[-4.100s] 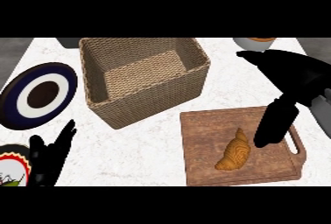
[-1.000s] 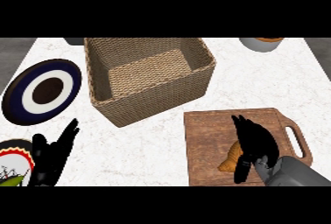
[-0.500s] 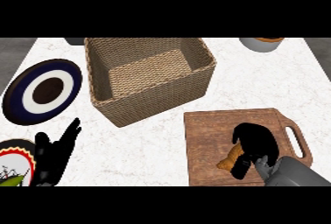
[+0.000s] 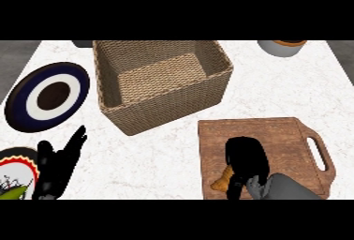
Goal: Pick the croissant from the cutting board and place it in the basket
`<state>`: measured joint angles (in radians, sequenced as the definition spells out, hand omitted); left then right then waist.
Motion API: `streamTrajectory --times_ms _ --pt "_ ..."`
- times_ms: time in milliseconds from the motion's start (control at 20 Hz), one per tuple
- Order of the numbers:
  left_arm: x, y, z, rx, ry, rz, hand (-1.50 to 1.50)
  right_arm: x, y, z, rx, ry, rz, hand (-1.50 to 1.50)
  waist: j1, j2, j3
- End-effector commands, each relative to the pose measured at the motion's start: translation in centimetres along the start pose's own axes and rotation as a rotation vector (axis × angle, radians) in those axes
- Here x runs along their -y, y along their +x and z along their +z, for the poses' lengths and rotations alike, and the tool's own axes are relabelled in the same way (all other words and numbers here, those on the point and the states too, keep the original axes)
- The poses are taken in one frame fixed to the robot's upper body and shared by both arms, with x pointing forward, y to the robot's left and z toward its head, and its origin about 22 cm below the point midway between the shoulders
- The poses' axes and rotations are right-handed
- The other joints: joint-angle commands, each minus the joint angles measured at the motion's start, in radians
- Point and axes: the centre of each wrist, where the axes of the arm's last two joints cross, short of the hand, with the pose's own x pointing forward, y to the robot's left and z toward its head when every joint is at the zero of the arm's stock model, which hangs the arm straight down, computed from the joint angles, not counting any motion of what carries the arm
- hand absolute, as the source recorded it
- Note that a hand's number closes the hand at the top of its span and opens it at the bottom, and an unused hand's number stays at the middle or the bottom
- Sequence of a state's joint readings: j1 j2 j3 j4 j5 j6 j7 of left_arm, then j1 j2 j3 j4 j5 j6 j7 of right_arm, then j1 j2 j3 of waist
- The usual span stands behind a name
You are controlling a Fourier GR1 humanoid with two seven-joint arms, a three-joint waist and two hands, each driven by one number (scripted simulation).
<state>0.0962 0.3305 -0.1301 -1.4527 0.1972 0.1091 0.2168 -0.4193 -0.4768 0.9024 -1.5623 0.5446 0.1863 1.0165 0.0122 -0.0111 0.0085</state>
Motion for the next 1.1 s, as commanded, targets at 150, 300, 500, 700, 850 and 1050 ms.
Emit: streamTrajectory --times_ms 150,300,500,700,850,1050 --pt "0.9 -0.6 -0.2 -0.079 -0.067 -0.037 0.00 -1.1 15.2 9.4 0.455 -0.159 0.068 1.50 0.085 0.012 -0.011" --pt "1.2 -0.2 -1.0 -0.081 -0.078 -0.028 0.00 -0.1 16.0 9.6 0.477 -0.264 0.016 1.50 0.073 0.015 -0.011" --pt "1.3 -0.3 -1.0 -0.085 -0.051 -0.017 0.00 3.2 14.7 10.7 0.561 -0.295 -0.472 1.50 0.057 0.019 -0.003" --pt "1.1 -0.9 -0.5 -0.096 -0.051 -0.024 0.00 5.8 14.3 12.0 0.653 -0.453 -0.731 1.50 0.059 0.009 -0.007" --pt "1.2 -0.9 -0.5 -0.104 -0.043 -0.018 0.00 8.3 14.6 13.2 0.667 -0.550 -0.806 1.50 0.050 0.000 -0.010" --pt "0.6 -1.3 -0.4 -0.115 -0.029 -0.019 0.00 12.4 14.9 13.9 0.601 -0.593 -0.865 1.50 0.039 -0.002 -0.013"
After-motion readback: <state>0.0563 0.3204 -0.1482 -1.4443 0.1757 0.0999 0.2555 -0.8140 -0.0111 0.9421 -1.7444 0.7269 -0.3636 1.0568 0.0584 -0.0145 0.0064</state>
